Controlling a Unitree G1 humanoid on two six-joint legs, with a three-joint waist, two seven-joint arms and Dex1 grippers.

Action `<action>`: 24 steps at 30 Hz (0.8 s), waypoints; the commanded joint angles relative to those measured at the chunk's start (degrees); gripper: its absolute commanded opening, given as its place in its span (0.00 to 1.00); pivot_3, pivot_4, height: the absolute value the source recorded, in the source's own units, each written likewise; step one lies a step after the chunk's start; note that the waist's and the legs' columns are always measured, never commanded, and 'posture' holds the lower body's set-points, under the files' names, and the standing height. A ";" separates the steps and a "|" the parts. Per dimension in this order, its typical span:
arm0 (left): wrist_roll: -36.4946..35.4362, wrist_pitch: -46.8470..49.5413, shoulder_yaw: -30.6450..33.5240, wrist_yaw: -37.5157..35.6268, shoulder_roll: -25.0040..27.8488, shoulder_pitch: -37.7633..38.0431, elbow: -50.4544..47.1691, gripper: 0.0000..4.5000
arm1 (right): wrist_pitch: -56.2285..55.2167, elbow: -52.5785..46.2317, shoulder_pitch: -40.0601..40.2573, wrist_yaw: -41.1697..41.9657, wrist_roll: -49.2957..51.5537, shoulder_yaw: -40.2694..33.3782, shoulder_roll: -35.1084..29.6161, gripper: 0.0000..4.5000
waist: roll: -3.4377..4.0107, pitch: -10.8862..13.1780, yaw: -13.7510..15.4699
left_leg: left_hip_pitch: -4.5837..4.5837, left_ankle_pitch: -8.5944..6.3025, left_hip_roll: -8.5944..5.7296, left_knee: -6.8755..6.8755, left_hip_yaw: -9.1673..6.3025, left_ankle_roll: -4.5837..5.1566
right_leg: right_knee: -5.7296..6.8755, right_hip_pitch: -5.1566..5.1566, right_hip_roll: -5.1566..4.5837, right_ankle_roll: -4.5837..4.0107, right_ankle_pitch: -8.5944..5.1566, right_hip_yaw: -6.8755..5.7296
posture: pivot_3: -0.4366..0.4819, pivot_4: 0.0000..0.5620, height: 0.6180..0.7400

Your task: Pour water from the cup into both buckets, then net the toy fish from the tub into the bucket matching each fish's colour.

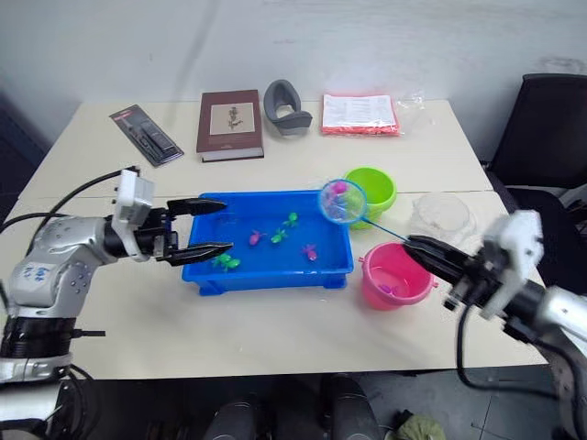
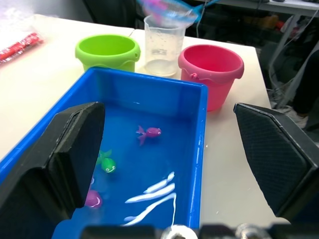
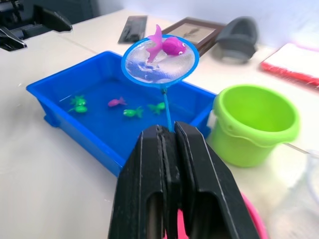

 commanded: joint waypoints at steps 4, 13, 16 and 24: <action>0.90 -2.61 -1.53 -1.30 -1.61 -1.80 1.43 0.99 | -14.62 2.89 10.66 5.05 -6.82 -7.45 0.97 0.00 | -0.01 -0.01 -0.18 | 0.06 -0.02 -0.03 0.01 0.06 0.04 | 0.00 0.04 -0.01 0.05 0.03 0.11 | 0.48 0.27 1.00; 0.81 -2.58 -2.31 -1.70 -2.88 -0.24 0.29 0.99 | -55.61 18.87 15.19 10.26 -25.63 -5.74 3.91 0.00 | -0.01 -0.01 -0.29 | 0.14 0.01 -0.07 0.01 0.12 0.00 | 0.03 0.10 0.09 0.06 0.03 0.19 | 0.48 0.27 1.00; 0.57 -2.26 -2.28 -1.58 -3.01 0.43 -0.45 0.99 | -62.70 22.97 14.69 7.11 -30.09 -5.30 4.17 0.00 | -0.01 -0.01 -0.30 | 0.17 0.03 -0.02 0.02 0.13 -0.04 | 0.08 0.10 0.05 0.06 0.02 0.23 | 0.48 0.27 1.00; 0.54 -2.63 -2.52 -1.61 -3.34 0.95 -0.52 0.99 | -87.13 32.38 13.13 -2.58 -46.20 -7.38 1.83 0.00 | -0.01 -0.01 -0.29 | 0.23 0.04 -0.05 0.03 0.13 -0.05 | 0.12 0.10 0.00 0.05 0.02 0.30 | 0.48 0.27 1.00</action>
